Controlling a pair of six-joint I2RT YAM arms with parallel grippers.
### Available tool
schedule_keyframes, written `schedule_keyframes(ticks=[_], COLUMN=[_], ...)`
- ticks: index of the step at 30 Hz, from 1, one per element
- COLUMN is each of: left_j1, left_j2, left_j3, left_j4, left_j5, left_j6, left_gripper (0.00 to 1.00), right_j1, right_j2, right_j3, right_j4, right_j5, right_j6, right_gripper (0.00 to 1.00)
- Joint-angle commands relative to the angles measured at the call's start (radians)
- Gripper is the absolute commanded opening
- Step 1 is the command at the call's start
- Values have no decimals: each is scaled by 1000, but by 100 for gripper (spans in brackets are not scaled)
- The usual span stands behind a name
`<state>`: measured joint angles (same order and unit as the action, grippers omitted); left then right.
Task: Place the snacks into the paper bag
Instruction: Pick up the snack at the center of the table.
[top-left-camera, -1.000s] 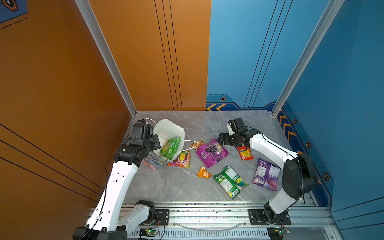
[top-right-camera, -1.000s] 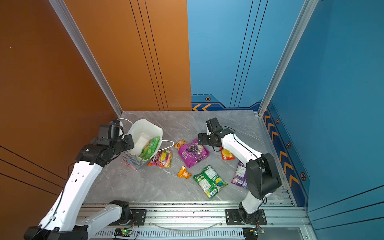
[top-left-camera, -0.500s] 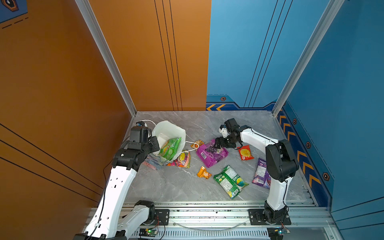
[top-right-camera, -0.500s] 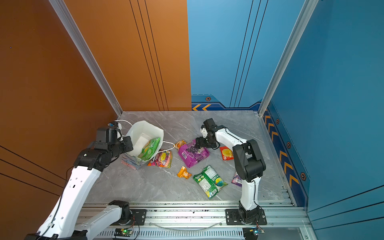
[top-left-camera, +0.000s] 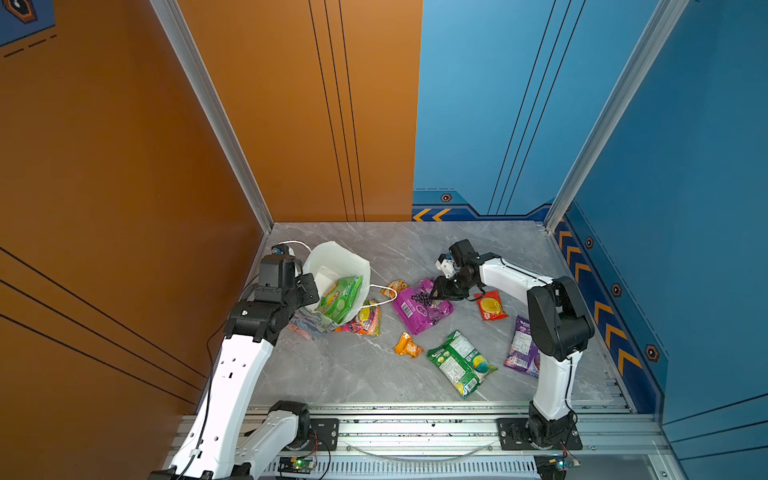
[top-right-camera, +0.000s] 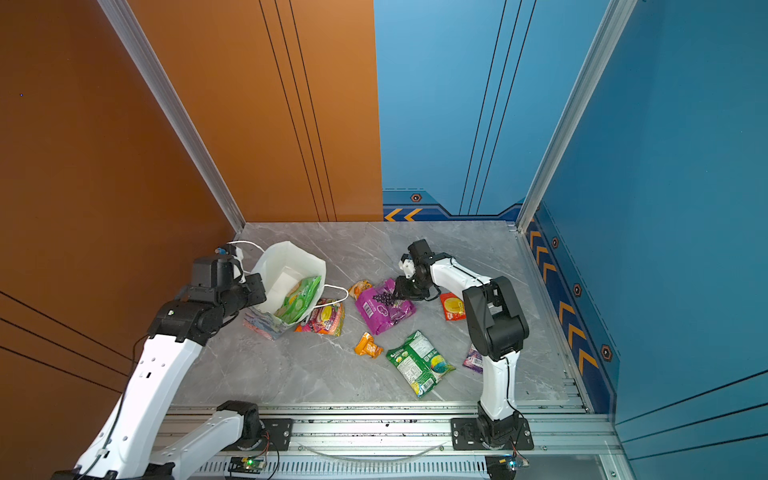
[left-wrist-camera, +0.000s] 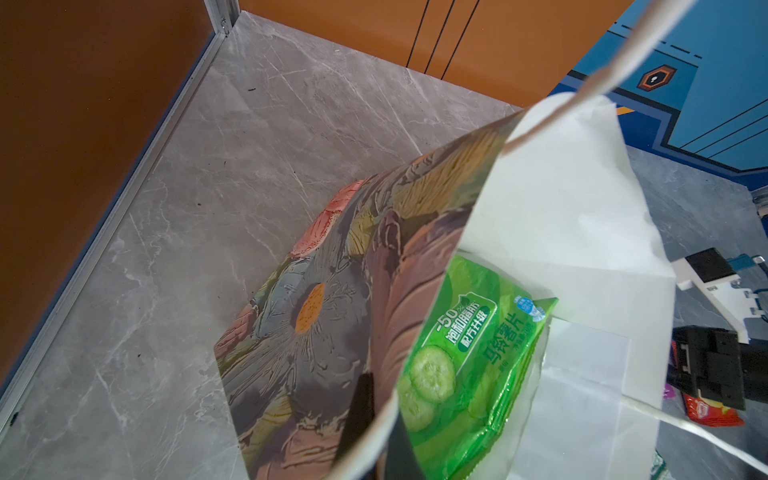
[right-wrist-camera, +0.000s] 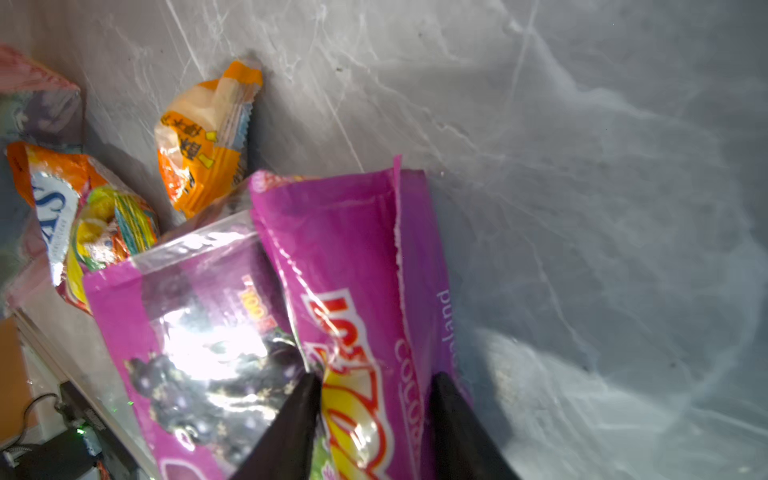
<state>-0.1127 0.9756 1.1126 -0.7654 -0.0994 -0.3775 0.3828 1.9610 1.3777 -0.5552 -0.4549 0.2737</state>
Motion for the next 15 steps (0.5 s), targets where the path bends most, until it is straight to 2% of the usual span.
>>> schedule_keyframes(ticks=[1, 3, 9, 15], left_j1=[9, 9, 7, 4], left_j2=[-14, -12, -10, -2], left_j3=[-20, -19, -20, -20], left_j4=[22, 23, 22, 22], left_j5=[20, 20, -7, -7], left_j6=[10, 6, 5, -2], left_gripper=[0, 0, 0, 0], right_j1=[-2, -5, -5, -2], right_j2=[-26, -52, -146, -272], right_j3=[-69, -98, -204, -319], right_j4=[4, 20, 85, 156], right_j5=[-2, 2, 21, 48], right_j6=[58, 92, 202, 325], right_gripper=[29, 19, 2, 0])
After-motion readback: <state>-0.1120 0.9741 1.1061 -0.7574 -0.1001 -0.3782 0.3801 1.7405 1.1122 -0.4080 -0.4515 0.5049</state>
